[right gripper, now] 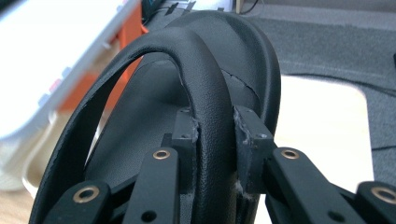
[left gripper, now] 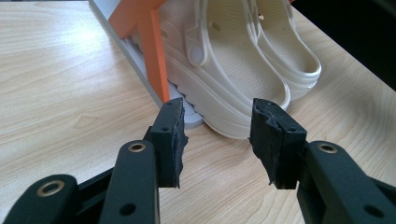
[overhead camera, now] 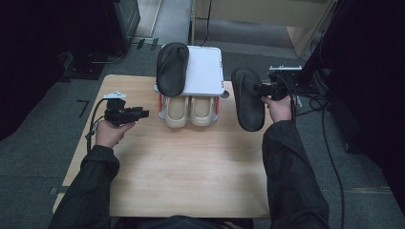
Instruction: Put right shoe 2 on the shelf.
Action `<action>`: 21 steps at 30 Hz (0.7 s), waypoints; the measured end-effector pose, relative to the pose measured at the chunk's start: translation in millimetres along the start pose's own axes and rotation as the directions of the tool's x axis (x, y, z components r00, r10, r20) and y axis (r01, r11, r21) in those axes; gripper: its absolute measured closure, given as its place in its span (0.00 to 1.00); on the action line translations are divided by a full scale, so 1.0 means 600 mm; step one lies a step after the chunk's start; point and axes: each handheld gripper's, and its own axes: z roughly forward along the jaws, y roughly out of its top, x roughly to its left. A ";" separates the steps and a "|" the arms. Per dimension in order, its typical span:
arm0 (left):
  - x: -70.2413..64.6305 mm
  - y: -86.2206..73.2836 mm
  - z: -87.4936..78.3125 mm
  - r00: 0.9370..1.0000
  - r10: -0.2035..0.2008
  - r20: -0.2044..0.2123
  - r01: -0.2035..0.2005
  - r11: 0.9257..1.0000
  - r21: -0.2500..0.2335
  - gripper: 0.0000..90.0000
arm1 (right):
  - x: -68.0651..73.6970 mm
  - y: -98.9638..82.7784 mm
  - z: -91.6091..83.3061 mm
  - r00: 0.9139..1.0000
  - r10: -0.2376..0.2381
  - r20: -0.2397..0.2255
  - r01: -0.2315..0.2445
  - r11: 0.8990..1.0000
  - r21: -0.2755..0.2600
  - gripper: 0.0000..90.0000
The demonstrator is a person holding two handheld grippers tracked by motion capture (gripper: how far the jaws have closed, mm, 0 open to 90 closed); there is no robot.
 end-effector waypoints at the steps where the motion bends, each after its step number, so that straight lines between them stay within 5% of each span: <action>1: 0.000 0.000 0.000 1.000 -0.001 0.001 0.001 1.000 0.001 0.61 | 0.004 0.012 -0.001 1.000 -0.004 0.001 0.004 1.000 -0.006 0.80; 10: 0.003 -0.001 0.001 1.000 -0.004 0.007 0.004 1.000 0.000 0.60 | 0.059 0.101 0.011 0.999 -0.034 0.002 0.034 0.999 -0.035 0.80; 21: 0.000 -0.002 0.008 0.999 0.006 0.041 -0.006 1.000 0.014 0.60 | 0.136 0.158 0.084 0.998 -0.068 0.002 0.068 0.998 -0.001 0.80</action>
